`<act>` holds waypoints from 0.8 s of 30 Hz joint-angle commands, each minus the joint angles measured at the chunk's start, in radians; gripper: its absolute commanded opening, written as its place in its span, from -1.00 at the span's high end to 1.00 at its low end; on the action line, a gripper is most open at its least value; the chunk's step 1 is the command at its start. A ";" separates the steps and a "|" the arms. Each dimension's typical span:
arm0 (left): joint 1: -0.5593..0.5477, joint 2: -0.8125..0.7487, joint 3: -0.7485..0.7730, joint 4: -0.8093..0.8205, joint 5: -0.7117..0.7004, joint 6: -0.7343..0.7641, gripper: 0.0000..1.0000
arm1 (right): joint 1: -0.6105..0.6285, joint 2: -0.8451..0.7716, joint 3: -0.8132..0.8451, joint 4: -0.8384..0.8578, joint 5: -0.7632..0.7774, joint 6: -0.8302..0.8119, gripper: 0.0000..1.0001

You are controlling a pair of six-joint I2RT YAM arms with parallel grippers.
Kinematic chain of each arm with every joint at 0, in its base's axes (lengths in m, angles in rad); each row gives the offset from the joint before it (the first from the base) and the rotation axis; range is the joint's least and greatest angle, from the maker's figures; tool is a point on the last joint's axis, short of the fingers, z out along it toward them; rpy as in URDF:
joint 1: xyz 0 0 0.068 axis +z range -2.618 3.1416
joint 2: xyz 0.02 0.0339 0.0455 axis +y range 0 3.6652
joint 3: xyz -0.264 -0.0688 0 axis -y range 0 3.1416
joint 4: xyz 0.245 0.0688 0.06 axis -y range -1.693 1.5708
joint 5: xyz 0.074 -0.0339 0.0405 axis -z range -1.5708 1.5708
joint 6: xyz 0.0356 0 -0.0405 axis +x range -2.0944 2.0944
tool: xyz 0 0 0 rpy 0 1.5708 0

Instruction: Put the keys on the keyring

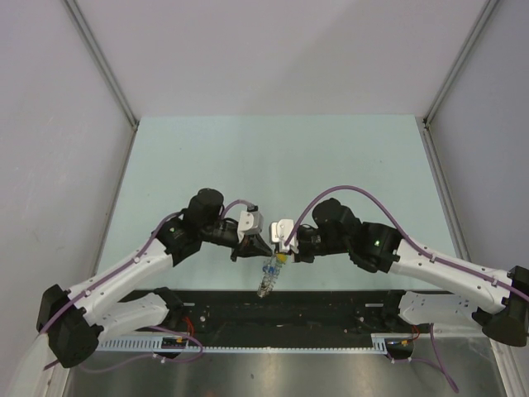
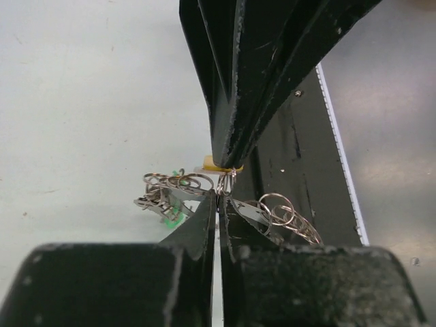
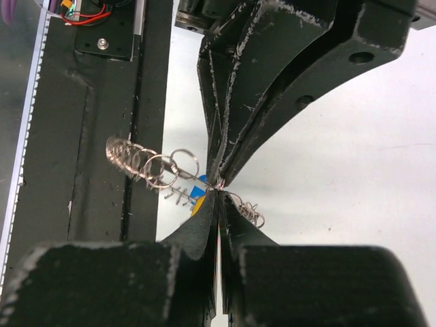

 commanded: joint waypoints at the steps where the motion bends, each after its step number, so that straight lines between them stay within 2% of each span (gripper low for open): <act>1: -0.011 -0.009 0.037 -0.002 0.004 0.009 1.00 | 0.007 -0.015 0.057 0.033 0.004 -0.004 1.00; 6: -0.009 -0.079 0.004 0.068 -0.159 -0.143 1.00 | 0.007 -0.061 0.057 0.013 0.055 0.018 1.00; 12: -0.009 -0.192 -0.100 0.302 -0.335 -0.453 1.00 | 0.016 -0.079 0.042 0.008 0.088 0.039 1.00; 18: -0.011 -0.316 -0.263 0.571 -0.458 -0.686 1.00 | 0.027 -0.079 -0.016 0.079 0.093 0.071 1.00; 19: -0.012 -0.325 -0.275 0.625 -0.473 -0.706 0.99 | 0.028 -0.075 -0.024 0.097 0.093 0.076 1.00; 24: -0.023 -0.340 -0.305 0.683 -0.495 -0.734 1.00 | 0.031 -0.066 -0.047 0.133 0.121 0.105 1.00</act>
